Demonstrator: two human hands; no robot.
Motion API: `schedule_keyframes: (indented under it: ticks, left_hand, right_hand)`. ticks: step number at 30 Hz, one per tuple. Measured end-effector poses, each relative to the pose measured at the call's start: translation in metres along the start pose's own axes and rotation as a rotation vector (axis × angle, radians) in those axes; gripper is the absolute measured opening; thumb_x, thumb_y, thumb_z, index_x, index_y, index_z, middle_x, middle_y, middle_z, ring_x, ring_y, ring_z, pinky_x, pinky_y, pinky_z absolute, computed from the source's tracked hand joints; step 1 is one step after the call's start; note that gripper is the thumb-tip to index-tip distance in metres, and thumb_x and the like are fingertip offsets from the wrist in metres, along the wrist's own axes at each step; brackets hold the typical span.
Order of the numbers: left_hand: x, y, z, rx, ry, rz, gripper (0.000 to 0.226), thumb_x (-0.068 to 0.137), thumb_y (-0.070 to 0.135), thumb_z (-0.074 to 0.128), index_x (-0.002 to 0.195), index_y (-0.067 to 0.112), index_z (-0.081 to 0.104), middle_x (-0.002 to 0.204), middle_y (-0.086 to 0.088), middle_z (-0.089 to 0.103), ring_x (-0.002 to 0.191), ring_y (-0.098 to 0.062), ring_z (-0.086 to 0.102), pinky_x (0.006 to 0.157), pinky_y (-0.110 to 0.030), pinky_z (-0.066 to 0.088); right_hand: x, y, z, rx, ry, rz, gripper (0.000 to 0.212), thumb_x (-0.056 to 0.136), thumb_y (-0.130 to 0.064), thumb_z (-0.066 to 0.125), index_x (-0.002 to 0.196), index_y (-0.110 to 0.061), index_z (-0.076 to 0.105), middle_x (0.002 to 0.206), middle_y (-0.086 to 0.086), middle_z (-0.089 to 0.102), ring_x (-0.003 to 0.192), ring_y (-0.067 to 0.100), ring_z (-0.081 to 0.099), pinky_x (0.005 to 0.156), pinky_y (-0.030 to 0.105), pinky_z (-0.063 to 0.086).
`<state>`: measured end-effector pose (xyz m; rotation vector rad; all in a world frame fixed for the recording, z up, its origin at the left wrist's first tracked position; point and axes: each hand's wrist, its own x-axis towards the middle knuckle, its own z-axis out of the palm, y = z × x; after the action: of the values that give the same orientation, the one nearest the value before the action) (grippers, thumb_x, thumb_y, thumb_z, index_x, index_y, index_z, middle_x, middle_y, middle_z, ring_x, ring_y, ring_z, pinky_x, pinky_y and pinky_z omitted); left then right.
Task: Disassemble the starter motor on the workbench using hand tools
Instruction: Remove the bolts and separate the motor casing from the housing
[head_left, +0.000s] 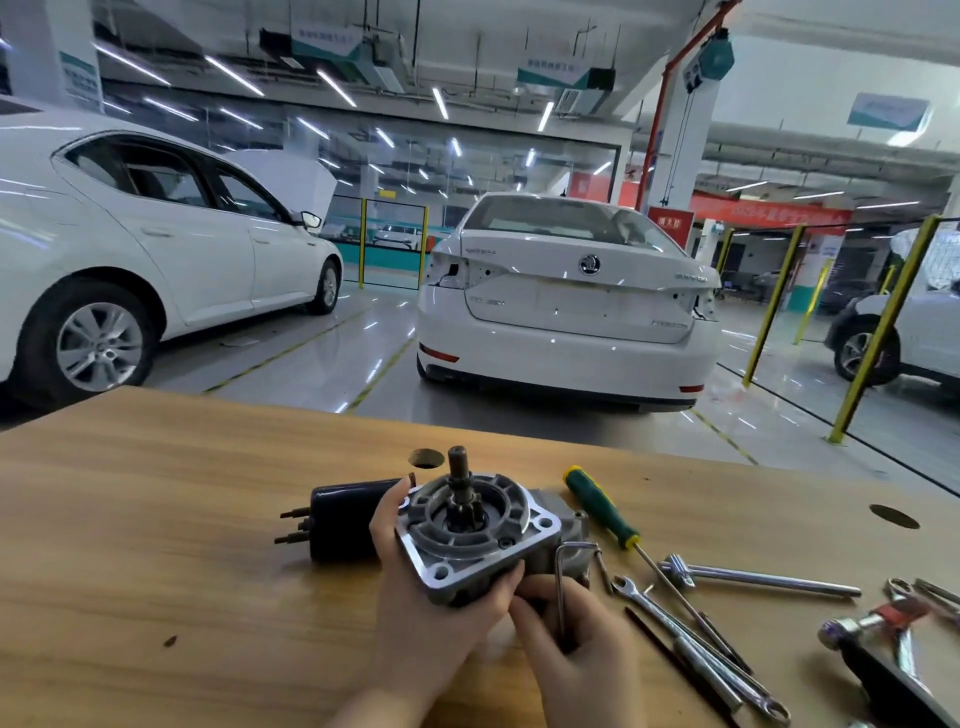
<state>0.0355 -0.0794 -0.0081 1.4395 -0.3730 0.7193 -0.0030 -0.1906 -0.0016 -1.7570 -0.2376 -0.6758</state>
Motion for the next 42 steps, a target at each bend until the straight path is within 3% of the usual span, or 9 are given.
schedule_keyframes:
  ticks: [5,9,15,21,24,26,30,34,42]
  left_hand:
    - [-0.002,0.002,-0.001,-0.024,0.005,-0.049,0.095,0.042,0.036,0.078,0.120,0.043,0.025,0.107,0.031,0.056,0.104,0.011,0.056,0.086,-0.003,0.041]
    - [-0.002,0.003,0.000,-0.015,0.009,-0.046,0.095,0.041,0.036,0.078,0.120,0.042,0.024,0.112,0.025,0.053,0.104,0.012,0.056,0.085,-0.002,0.040]
    - [-0.001,0.005,0.001,-0.004,0.011,-0.007,0.094,0.041,0.036,0.077,0.120,0.035,0.026,0.114,0.015,0.052,0.102,0.011,0.056,0.086,-0.003,0.041]
    - [-0.004,0.001,-0.001,0.010,-0.006,0.010,0.097,0.049,0.003,0.084,0.121,0.035,0.026,0.115,0.012,0.050,0.104,0.012,0.055,0.083,-0.001,0.040]
    - [-0.004,0.002,-0.003,-0.047,-0.029,0.005,0.097,0.047,0.015,0.083,0.123,0.035,0.025,0.116,0.013,0.053,0.106,0.007,0.056,0.084,-0.003,0.042]
    - [-0.003,0.002,-0.003,-0.044,-0.061,0.037,0.095,0.049,0.026,0.079,0.126,0.031,0.023,0.116,0.014,0.054,0.108,0.005,0.056,0.087,-0.004,0.041]
    - [-0.001,0.002,-0.003,-0.046,-0.078,0.076,0.095,0.052,0.029,0.078,0.127,0.038,0.021,0.117,0.023,0.054,0.112,-0.002,0.056,0.094,-0.015,0.044]
    - [-0.001,0.004,-0.003,-0.050,-0.096,0.112,0.093,0.055,0.025,0.078,0.126,0.044,0.021,0.119,0.028,0.051,0.114,-0.004,0.055,0.093,-0.015,0.045]
    - [-0.003,-0.003,-0.005,-0.080,-0.161,0.120,0.095,0.059,0.024,0.078,0.131,0.027,0.015,0.124,0.024,0.050,0.117,-0.006,0.054,0.095,-0.020,0.045]
  right_hand:
    - [-0.002,0.003,0.002,0.047,-0.003,0.071,0.040,0.070,0.009,0.072,0.050,-0.025,0.062,0.036,-0.002,0.028,0.035,0.004,0.027,0.041,0.012,0.024]
    - [-0.002,0.003,0.002,0.057,-0.007,0.095,0.041,0.070,0.008,0.072,0.049,-0.026,0.063,0.036,-0.003,0.029,0.035,0.003,0.028,0.041,0.011,0.025]
    - [-0.003,0.004,-0.002,0.021,-0.033,0.066,0.050,0.071,0.004,0.072,0.053,-0.042,0.064,0.036,-0.004,0.031,0.035,0.003,0.030,0.042,0.010,0.026]
    - [0.005,-0.008,-0.019,0.178,0.062,0.072,0.035,0.091,-0.012,0.054,0.060,-0.020,0.066,0.045,-0.005,0.055,0.042,0.000,0.046,0.045,0.008,0.034]
    - [0.022,-0.030,-0.041,0.158,0.049,0.051,0.030,0.087,-0.041,0.041,0.073,-0.026,0.063,0.046,-0.002,0.045,0.041,0.003,0.035,0.041,0.015,0.029]
    - [0.037,-0.051,-0.054,-0.002,-0.030,-0.020,0.029,0.082,-0.051,0.036,0.076,-0.036,0.061,0.052,-0.004,0.051,0.042,0.005,0.041,0.042,0.022,0.036]
    - [0.053,-0.094,-0.068,0.025,-0.204,-0.104,0.027,0.082,-0.040,0.040,0.074,-0.025,0.061,0.059,0.000,0.062,0.044,0.011,0.057,0.046,0.022,0.047]
    - [0.054,-0.107,-0.061,0.141,-0.204,-0.152,0.039,0.089,-0.038,0.046,0.062,-0.012,0.056,0.060,0.002,0.064,0.047,0.014,0.062,0.051,0.023,0.052]
    - [0.052,-0.094,-0.038,-0.127,-0.107,-0.308,0.035,0.087,-0.048,0.036,0.070,-0.023,0.053,0.070,-0.003,0.065,0.052,0.011,0.063,0.057,0.031,0.051]
